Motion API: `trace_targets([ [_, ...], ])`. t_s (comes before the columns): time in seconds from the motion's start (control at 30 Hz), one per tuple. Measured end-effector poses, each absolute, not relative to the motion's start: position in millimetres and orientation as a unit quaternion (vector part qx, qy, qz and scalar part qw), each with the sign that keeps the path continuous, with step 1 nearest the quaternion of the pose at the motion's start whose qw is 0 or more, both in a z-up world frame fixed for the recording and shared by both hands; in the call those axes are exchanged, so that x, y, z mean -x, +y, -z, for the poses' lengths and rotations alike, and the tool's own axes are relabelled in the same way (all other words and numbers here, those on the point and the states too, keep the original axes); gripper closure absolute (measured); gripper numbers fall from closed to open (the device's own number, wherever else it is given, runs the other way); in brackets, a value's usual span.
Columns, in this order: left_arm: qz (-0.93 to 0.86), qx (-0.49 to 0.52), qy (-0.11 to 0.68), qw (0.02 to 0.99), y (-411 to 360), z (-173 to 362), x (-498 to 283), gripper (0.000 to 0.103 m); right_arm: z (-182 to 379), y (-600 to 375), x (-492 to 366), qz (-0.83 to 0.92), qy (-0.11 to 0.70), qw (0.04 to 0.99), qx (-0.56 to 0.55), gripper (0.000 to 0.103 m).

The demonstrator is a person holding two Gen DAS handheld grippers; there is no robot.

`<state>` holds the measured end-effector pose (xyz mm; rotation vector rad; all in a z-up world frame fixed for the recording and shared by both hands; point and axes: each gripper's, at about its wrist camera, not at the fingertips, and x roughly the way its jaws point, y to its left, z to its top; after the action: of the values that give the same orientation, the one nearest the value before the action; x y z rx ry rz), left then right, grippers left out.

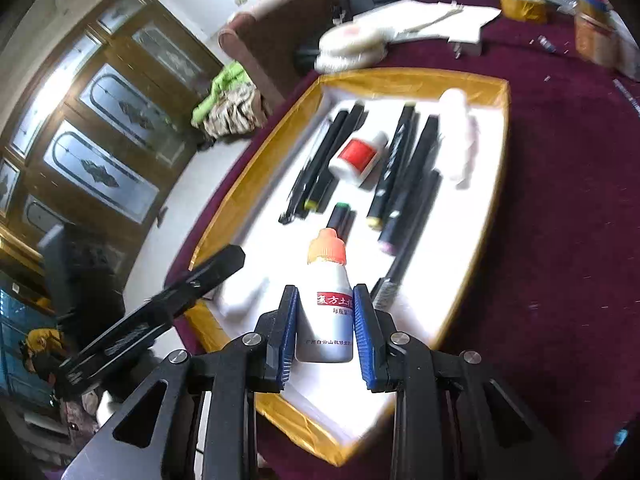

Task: Organize rigid objects
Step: 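Release marker in tray with left tool while right tool sets squeeze bottle there, then move both tools back over the remaining items on the carpet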

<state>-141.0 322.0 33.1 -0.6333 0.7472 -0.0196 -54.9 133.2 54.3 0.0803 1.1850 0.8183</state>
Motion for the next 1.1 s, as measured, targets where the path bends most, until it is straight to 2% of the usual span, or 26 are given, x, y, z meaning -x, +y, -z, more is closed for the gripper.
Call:
trace_targets([
  [0.17,0.019,0.310,0.355,0.881,327.8,-32.6,145.0,0.059,-35.1,161.2,58.9,-0.342,0.555,0.758,0.002,0.078],
  [0.27,0.018,0.304,0.350,0.886,327.4,-35.7,147.9,0.052,-34.1,167.3,61.2,-0.332,0.553,0.764,0.016,0.077],
  [0.3,0.019,0.303,0.349,0.887,327.3,-36.7,148.3,0.048,-34.6,167.6,62.2,-0.332,0.552,0.765,0.016,0.075],
  [0.37,0.021,0.302,0.346,0.888,325.9,-38.5,148.7,0.047,-36.9,167.0,61.1,-0.333,0.548,0.767,0.015,0.066],
  [0.5,0.036,0.302,0.342,0.889,320.7,-42.8,149.2,0.047,-49.2,150.7,59.6,-0.342,0.520,0.783,0.001,0.066],
  [0.63,0.071,0.300,0.325,0.894,309.5,-52.4,150.9,0.042,-71.2,94.4,69.2,-0.341,0.456,0.821,-0.024,0.065],
  [0.7,0.090,0.291,0.312,0.900,299.4,-60.2,151.6,0.038,-82.7,59.2,73.9,-0.340,0.419,0.841,-0.043,0.058],
  [0.77,0.102,0.276,0.308,0.905,287.3,-66.9,150.7,0.036,-94.0,11.9,76.7,-0.307,0.375,0.872,-0.066,0.031],
  [0.8,0.109,0.267,0.307,0.907,279.1,-70.3,149.5,0.035,-97.3,-13.6,75.7,-0.282,0.358,0.887,-0.078,0.025],
  [0.93,0.130,0.236,0.318,0.909,248.5,-76.3,143.2,0.035,-89.3,-123.0,48.9,-0.136,0.363,0.913,-0.125,0.023],
  [1.1,0.151,0.211,0.348,0.901,208.9,-70.9,131.4,0.035,-69.0,-240.0,11.1,0.024,0.388,0.906,-0.166,0.027],
])
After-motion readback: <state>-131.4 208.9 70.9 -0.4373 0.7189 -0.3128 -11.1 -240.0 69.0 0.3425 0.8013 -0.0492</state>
